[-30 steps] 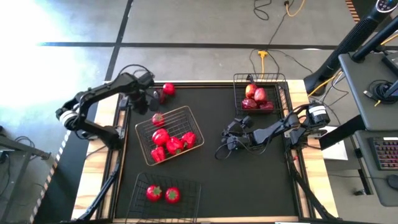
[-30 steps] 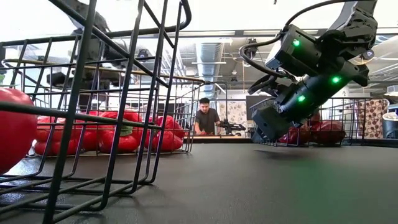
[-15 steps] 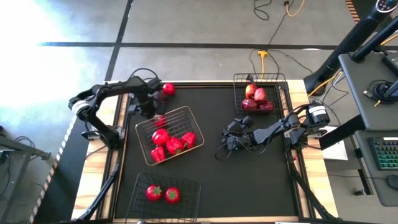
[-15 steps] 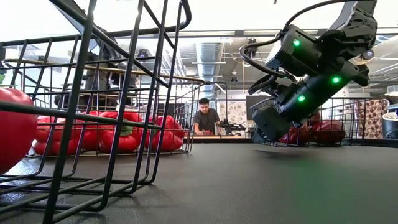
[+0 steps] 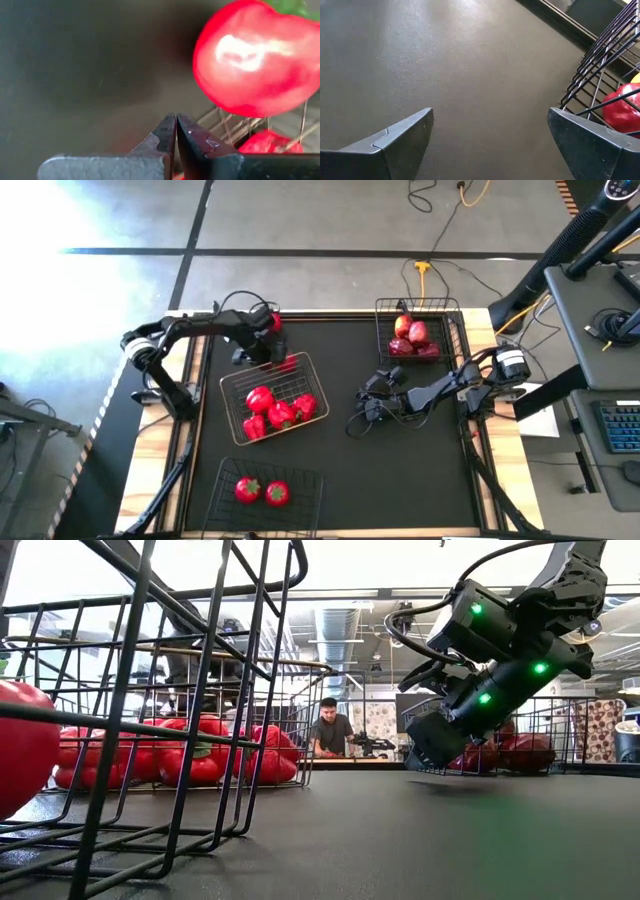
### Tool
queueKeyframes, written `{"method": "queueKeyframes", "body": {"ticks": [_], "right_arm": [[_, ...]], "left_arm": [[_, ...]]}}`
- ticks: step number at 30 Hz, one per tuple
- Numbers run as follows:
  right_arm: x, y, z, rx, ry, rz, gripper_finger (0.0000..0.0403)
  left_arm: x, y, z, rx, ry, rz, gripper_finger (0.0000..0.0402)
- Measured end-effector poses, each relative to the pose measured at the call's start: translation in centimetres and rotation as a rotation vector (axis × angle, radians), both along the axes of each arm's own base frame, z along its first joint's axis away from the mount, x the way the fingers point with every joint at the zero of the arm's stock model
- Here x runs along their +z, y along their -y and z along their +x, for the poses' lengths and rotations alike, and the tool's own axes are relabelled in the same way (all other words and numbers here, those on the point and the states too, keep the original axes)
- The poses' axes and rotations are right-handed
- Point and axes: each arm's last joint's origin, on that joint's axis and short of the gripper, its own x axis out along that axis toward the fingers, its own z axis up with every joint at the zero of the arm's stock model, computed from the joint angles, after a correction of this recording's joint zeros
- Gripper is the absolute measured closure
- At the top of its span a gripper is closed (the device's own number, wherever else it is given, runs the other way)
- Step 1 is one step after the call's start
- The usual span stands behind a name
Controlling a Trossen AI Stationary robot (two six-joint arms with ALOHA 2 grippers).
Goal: Sort produce into baskets
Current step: Move the tomato from the top left to the top center of the table
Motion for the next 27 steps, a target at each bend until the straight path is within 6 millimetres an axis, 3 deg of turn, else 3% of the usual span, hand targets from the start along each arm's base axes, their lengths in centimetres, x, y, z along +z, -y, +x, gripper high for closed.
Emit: {"method": "queueKeyframes", "body": {"ticks": [8,18,22,27], "right_arm": [[0.0,0.0,0.0,0.0,0.0,0.0,0.0019],[0.0,0.0,0.0,0.0,0.0,0.0,0.0019],[0.0,0.0,0.0,0.0,0.0,0.0,0.0019],[0.0,0.0,0.0,0.0,0.001,0.0,0.0019]], "left_arm": [[-0.3,-1.4,2.0,0.012,0.139,0.154,0.0401],[1.1,-1.3,1.9,-0.04,0.14,0.291,0.0402],[3.9,-1.1,0.7,-0.031,0.097,0.399,0.0401],[11.2,0.4,0.0,-0.015,0.215,0.587,0.0401]]}}
